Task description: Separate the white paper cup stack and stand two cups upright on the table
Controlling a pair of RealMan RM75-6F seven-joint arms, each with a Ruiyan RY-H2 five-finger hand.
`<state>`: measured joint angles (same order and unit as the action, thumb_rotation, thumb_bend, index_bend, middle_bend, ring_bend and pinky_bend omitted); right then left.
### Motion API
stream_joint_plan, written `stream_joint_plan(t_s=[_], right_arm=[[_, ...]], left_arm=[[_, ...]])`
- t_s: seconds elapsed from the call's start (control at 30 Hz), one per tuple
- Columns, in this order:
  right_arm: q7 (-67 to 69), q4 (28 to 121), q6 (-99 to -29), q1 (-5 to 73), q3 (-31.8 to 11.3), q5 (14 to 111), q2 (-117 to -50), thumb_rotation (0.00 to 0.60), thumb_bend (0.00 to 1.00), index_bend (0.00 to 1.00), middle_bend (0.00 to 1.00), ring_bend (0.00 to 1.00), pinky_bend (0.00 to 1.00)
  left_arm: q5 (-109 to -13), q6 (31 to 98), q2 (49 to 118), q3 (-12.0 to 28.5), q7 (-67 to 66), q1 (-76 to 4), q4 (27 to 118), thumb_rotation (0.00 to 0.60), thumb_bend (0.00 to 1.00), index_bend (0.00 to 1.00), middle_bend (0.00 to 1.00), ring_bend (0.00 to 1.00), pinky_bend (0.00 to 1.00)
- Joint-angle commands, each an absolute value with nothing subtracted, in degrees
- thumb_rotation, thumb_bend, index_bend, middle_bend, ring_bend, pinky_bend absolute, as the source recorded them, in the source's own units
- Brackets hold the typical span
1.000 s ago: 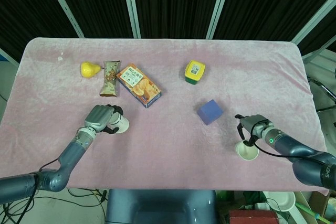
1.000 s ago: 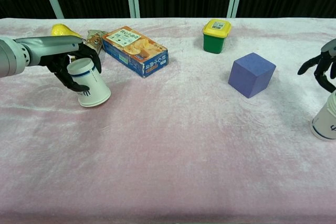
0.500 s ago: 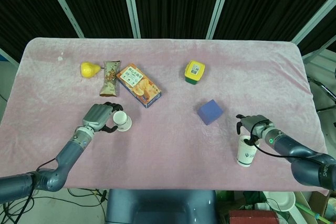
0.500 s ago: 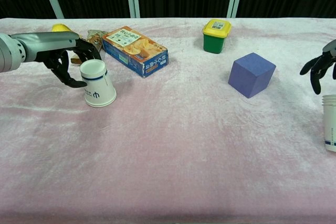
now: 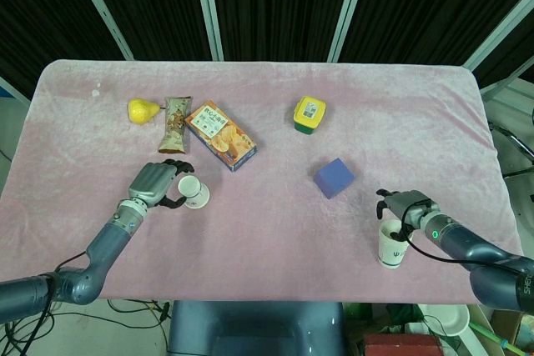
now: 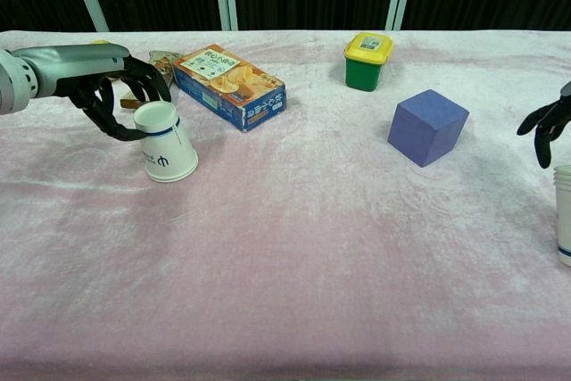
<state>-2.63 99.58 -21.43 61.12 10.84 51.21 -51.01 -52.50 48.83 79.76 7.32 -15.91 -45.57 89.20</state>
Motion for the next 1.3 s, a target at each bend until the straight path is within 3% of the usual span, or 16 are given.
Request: stream_joint_plan(t_s=[0.03,0.97,1.17,1.3], right_arm=[[-2.93,100.03,-22.07,60.73,10.8,51.58,-50.64,0.6,0.31,0.33,0.0,0.1,0.18],[-3.08,107.34,-29.97,51.5,7.95,58.73,-46.7,0.6,0.28,0.28,0.0,0.1,0.18],[-0.06,107.92,-32.91,49.17,5.24,60.48,-44.26,0.6,0.25,0.23,0.0,0.1,0.18],[2.57,108.84,-35.7,46.67,3.82,62.02,-40.47,0.6,0.22,0.13,0.0,0.09,0.18]], left_arm=[[-52.6,49.12,79.59,7.54,-15.79,-45.53,89.46,0.6,0.28,0.26,0.27,0.19,0.48],[-50.82,49.28,78.5,6.94,-17.91,-45.9,91.22,0.6,0.28,0.26,0.25,0.19,0.47],[-50.82,50.17,76.59,5.44,-20.74,-45.71,92.38,0.6,0.23,0.21,0.22,0.12,0.39],[-51.56,52.48,74.76,5.45,-20.91,-44.69,94.11,0.6,0.2,0.18,0.18,0.07,0.33]])
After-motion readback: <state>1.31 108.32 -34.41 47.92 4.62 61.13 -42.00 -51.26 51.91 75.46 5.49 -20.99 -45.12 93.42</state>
